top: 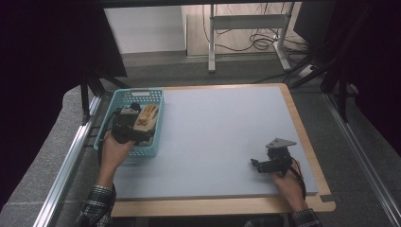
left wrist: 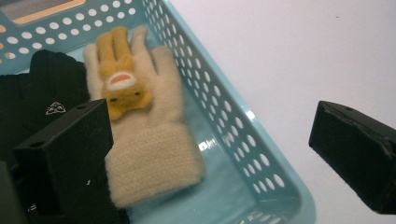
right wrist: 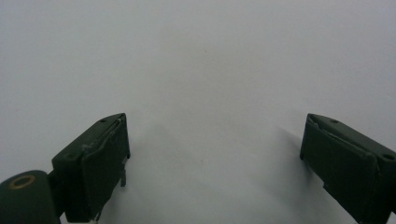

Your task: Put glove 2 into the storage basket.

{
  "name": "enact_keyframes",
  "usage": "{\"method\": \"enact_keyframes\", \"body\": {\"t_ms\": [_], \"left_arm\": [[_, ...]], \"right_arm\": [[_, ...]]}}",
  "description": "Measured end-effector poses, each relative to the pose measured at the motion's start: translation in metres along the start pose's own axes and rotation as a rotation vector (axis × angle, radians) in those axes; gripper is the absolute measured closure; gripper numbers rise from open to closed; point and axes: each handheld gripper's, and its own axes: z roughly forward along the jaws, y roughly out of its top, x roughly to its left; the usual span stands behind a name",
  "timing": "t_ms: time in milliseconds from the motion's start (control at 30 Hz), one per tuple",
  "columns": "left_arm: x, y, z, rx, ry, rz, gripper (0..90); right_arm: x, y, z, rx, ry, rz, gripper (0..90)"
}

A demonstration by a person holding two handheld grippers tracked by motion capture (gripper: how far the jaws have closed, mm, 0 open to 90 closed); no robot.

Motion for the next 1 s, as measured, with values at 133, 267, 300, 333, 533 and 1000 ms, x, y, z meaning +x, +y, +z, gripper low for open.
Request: {"method": "enact_keyframes", "body": {"t_ms": [133, 267, 300, 333, 533, 1000], "left_arm": [[-0.004, -0.002, -0.003, -0.011, -0.014, 0.007, 0.3], [-0.008, -0.003, -0.004, -0.018, -0.023, 0.008, 0.4], [-0.009, -0.003, -0.004, -0.018, -0.026, 0.015, 0.4], [-0.010, -0.004, -0.004, -0.025, -0.029, 0.012, 0.4], [-0.018, -0.005, -0.008, -0.046, -0.049, 0.022, 0.5], [-0.037, -0.008, -0.007, -0.063, -0.087, 0.050, 0.6]], "right_arm": [[0.000, 0.000, 0.000, 0.000, 0.000, -0.001, 8.0], [0.000, 0.000, 0.000, 0.000, 0.000, -0.001, 8.0], [0.000, 0.000, 0.000, -0.001, -0.001, 0.002, 8.0], [0.000, 0.000, 0.000, -0.001, -0.001, 0.001, 8.0], [0.000, 0.000, 0.000, -0.001, 0.000, 0.002, 8.0], [0.000, 0.000, 0.000, -0.001, -0.001, 0.000, 8.0]]}}
